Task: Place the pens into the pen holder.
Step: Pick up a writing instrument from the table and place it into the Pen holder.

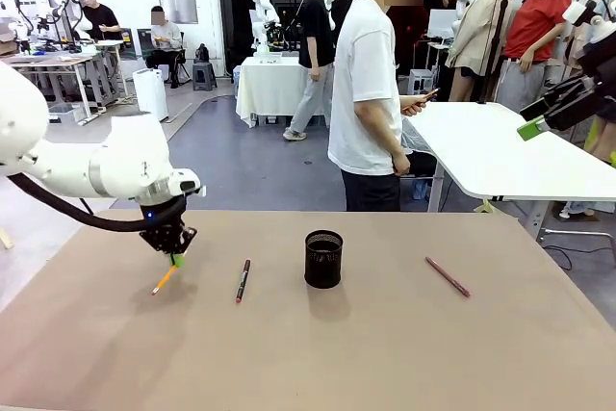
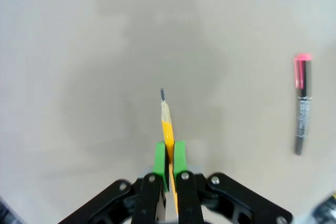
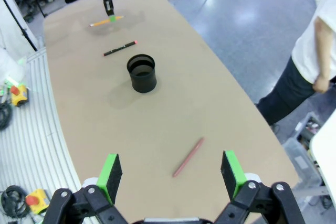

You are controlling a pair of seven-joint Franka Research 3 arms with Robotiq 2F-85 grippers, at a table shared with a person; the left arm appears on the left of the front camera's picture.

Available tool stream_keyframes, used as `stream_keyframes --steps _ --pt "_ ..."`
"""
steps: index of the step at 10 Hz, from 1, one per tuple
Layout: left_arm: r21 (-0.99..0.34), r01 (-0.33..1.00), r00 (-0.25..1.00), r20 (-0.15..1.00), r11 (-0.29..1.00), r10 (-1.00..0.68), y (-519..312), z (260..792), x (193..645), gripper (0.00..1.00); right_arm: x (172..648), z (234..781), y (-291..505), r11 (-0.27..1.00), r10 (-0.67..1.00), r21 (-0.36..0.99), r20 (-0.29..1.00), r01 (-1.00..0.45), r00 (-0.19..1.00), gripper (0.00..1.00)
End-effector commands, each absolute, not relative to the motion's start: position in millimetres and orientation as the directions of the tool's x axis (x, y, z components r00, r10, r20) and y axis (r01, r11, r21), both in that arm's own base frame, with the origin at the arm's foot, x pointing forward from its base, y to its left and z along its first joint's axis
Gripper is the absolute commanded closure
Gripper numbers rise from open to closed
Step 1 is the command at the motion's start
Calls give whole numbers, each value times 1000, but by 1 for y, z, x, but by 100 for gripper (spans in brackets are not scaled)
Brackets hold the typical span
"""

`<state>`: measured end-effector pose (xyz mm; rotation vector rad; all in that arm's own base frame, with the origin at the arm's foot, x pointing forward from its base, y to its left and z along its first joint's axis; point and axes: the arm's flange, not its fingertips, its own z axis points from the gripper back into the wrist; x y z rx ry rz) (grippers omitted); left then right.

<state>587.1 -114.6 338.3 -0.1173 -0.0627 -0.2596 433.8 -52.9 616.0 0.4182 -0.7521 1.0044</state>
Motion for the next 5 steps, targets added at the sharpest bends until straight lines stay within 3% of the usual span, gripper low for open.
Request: stream_keyframes --steps 1,3,5 --pt "-364 294 954 161 884 -251 -104 388 568 100 433 618 -52 489 594 -20 740 -872 316 0" --pt "-509 363 929 267 781 -257 -100 430 550 100 433 618 -52 489 594 -20 740 -872 316 0" --pt "-632 501 858 451 590 -246 -98 461 534 100 433 618 -52 489 594 -20 740 -872 316 0"
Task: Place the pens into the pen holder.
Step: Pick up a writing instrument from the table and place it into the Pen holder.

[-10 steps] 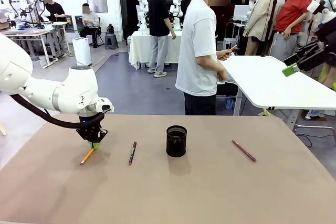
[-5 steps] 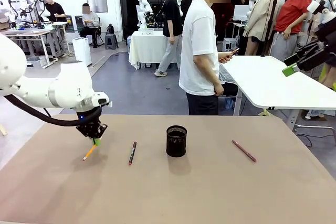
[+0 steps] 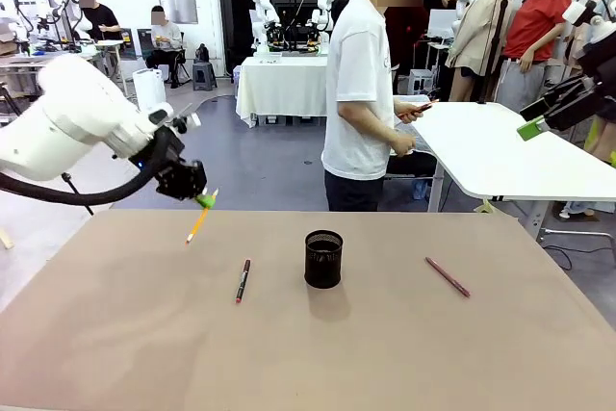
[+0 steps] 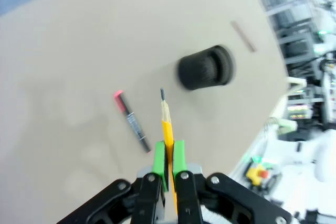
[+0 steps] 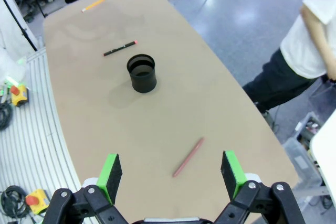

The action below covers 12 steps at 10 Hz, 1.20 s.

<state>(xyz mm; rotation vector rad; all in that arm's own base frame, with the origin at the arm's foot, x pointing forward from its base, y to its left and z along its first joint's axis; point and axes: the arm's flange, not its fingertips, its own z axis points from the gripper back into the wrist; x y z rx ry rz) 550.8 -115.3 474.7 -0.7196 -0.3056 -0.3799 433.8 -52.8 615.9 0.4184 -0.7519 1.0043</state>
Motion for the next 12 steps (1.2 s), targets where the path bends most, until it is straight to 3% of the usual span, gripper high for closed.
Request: stream_keyframes --steps 1,3,4,6,10,12 --pt "-638 557 820 526 532 -227 -99 470 524 100 433 618 -52 489 594 -20 740 -872 316 0" --pt "-536 716 662 724 446 -192 -95 482 505 100 433 618 -52 489 594 -20 740 -872 316 0" --pt "-430 827 515 837 362 -182 -94 484 495 100 433 618 -52 489 594 -20 740 -872 316 0" --pt "-283 919 311 948 275 -64 -88 488 471 100 433 618 -52 489 594 -20 740 -872 316 0" --pt "-72 987 71 997 145 13 -71 493 439 100 433 618 -52 489 594 -20 740 -872 316 0" --pt "-101 977 106 994 189 -13 -82 500 445 100 433 618 -52 489 594 -20 740 -872 316 0"
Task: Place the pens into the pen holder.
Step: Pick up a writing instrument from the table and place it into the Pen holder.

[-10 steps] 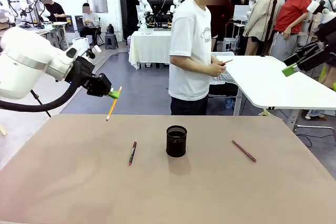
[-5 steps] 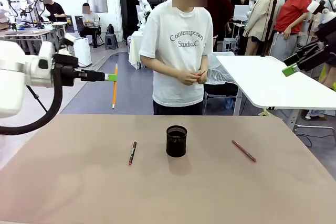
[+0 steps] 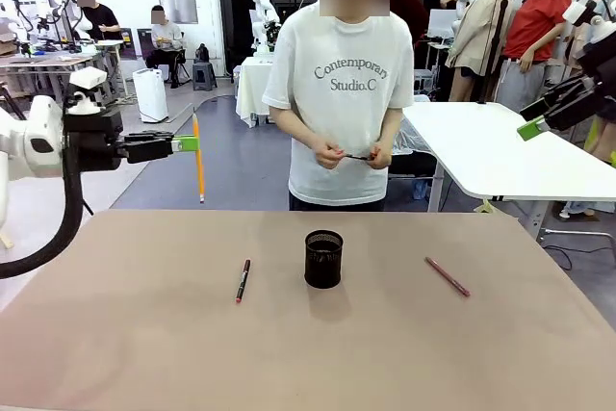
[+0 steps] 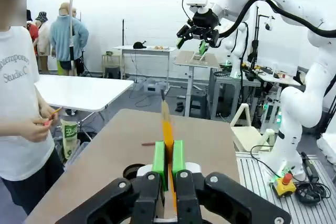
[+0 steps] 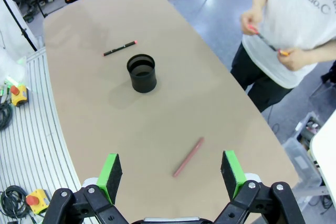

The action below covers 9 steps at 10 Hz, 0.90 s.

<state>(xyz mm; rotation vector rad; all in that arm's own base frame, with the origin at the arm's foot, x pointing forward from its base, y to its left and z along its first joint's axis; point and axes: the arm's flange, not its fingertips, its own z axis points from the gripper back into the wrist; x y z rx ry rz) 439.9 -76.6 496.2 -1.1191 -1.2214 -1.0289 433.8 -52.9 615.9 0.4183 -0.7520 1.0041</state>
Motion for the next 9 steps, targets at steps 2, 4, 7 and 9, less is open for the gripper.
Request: stream_keyframes --steps 2,4,7,9 --pt "-101 977 106 994 189 -13 -82 500 445 100 433 618 -52 489 594 -20 740 -872 316 0" --pt "-101 977 106 994 189 -13 -82 500 445 100 433 618 -52 489 594 -20 740 -872 316 0" --pt "-101 977 106 994 189 -13 -82 500 445 100 433 618 -52 489 594 -20 740 -872 316 0" --pt "-89 980 93 995 181 -17 -82 496 443 100 433 618 -52 489 594 -20 740 -872 316 0"
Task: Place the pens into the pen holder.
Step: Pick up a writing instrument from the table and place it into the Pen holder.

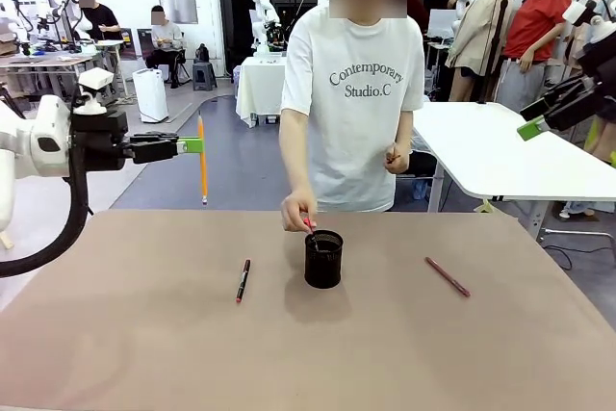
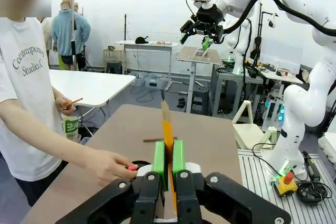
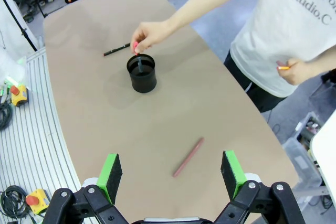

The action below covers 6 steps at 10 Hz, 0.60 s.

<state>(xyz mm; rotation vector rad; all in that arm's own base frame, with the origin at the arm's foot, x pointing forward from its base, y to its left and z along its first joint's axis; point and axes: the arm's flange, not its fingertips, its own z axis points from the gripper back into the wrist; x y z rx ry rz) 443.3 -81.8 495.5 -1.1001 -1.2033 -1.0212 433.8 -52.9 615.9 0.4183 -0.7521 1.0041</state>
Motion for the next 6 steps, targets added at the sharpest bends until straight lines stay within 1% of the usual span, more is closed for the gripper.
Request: stream_keyframes --steps 1,3,4,6 --pt "-48 985 51 999 163 -17 -81 498 442 100 433 618 -52 489 594 -20 740 -872 316 0" --pt "30 985 -25 999 170 -28 -88 499 438 100 433 618 -52 489 594 -20 740 -872 316 0" --pt "53 987 -49 998 150 -31 -86 500 442 100 433 618 -52 489 594 -20 740 -872 316 0" --pt "88 984 -86 996 157 -18 -91 501 439 100 433 618 -52 489 594 -20 740 -872 316 0"
